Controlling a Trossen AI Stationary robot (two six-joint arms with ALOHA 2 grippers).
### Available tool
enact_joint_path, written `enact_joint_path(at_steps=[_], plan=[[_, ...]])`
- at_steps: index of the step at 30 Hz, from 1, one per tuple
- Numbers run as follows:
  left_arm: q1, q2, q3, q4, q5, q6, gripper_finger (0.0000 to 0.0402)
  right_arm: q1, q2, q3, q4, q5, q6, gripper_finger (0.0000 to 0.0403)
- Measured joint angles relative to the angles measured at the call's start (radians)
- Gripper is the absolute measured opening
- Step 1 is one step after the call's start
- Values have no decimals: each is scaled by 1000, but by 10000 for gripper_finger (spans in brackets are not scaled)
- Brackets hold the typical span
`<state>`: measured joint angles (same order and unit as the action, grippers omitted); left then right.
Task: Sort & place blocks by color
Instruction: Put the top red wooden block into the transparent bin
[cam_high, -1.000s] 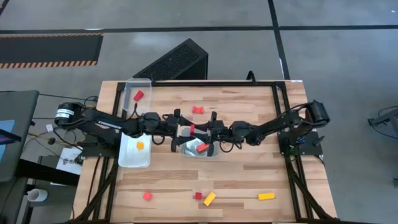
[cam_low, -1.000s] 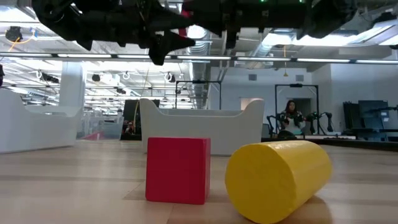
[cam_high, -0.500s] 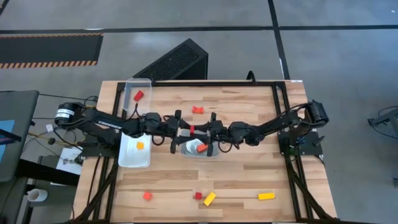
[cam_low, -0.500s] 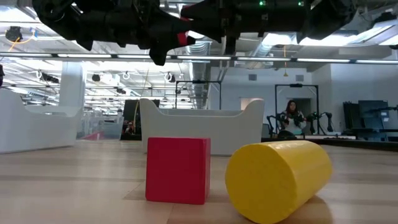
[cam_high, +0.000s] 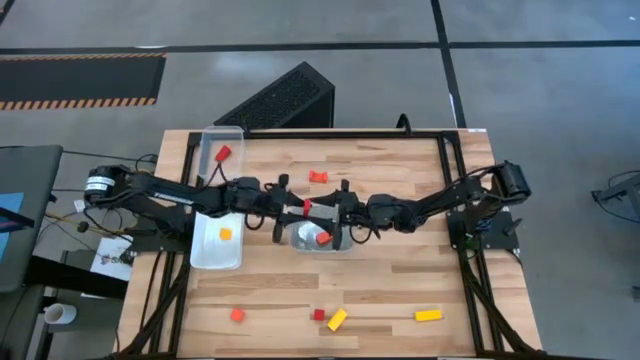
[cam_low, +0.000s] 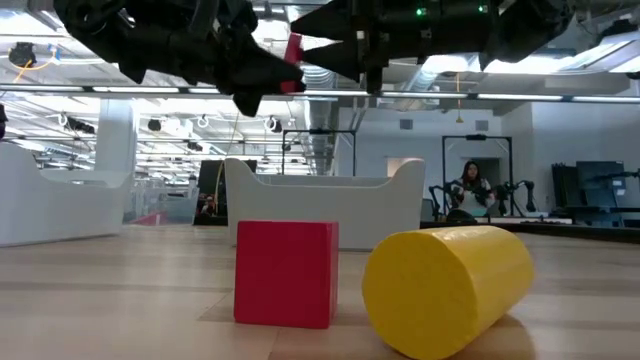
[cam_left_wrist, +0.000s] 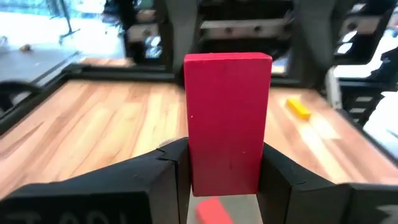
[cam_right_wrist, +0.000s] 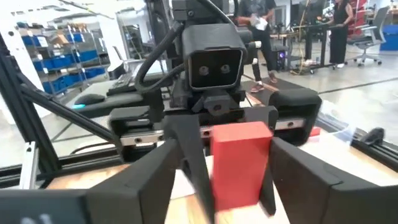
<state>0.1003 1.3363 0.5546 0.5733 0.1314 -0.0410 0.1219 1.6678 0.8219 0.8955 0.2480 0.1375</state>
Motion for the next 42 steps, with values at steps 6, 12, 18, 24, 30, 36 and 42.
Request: enact_joint_path(at_steps=[6,12,18,24,30,36,42], plan=[[109,-172,-1,-318,-90,4,99,23,-121,0,-216,-16,3,282],[358,-370,-1,-697,-204,-19,99,130,-256,0,-549,143,119,281],[631,-380,-1,-887,-164,-48,99,306,-352,0,-723,317,177,281],[813,-342,20,-995,-24,-52,99,472,-408,0,-794,597,142,281],[909,-216,161,-1203,-130,-12,99,567,-451,-1,-809,723,74,281],[926,-53,275,-1393,-137,9,99,604,-473,0,-794,726,74,281],[926,62,317,-1421,-194,65,173,602,-472,-1,-795,753,71,281]])
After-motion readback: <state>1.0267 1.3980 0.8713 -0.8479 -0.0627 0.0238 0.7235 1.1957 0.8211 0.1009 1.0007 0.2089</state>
